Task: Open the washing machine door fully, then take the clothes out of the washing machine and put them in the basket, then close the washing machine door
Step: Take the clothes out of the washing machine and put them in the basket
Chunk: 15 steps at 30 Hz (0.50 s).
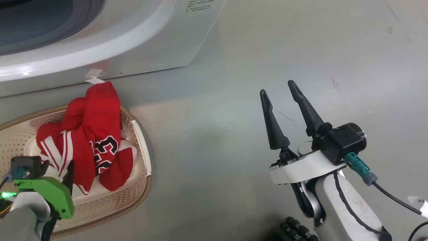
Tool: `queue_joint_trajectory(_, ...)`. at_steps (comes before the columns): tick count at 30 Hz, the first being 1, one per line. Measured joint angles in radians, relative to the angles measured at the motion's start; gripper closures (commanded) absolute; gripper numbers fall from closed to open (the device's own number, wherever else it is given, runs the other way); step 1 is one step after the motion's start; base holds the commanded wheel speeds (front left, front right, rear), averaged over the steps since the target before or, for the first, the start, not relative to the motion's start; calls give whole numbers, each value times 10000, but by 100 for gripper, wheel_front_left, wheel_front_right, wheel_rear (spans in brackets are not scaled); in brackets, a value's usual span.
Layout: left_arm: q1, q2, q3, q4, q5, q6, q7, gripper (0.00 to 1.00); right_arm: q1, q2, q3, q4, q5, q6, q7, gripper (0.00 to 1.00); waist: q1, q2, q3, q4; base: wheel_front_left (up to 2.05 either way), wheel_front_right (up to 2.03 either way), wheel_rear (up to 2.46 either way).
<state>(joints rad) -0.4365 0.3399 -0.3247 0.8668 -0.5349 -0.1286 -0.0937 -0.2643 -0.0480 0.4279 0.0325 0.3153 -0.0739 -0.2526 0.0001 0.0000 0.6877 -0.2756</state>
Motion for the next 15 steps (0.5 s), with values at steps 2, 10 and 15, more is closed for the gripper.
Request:
queue_joint_trajectory(2, -3, -69, -63, 23, 0, 0, -194, 0, -5, 0, -19, 52, 2, 0, 0, 0, 0, 0, -140, 36, 0, 0, 0)
queue_joint_trajectory(10, -12, -364, -483, -198, -6, 0, -1047, 0, -20, -4, -136, 259, 27, -2, 0, 0, 0, 0, -818, 222, 0, 0, 0)
queue_joint_trajectory(15, -285, -550, -961, -771, -2, 0, -1302, 0, 34, -12, -280, 316, 4, -4, -2, 0, 0, 0, -1104, 469, 0, 0, 0)
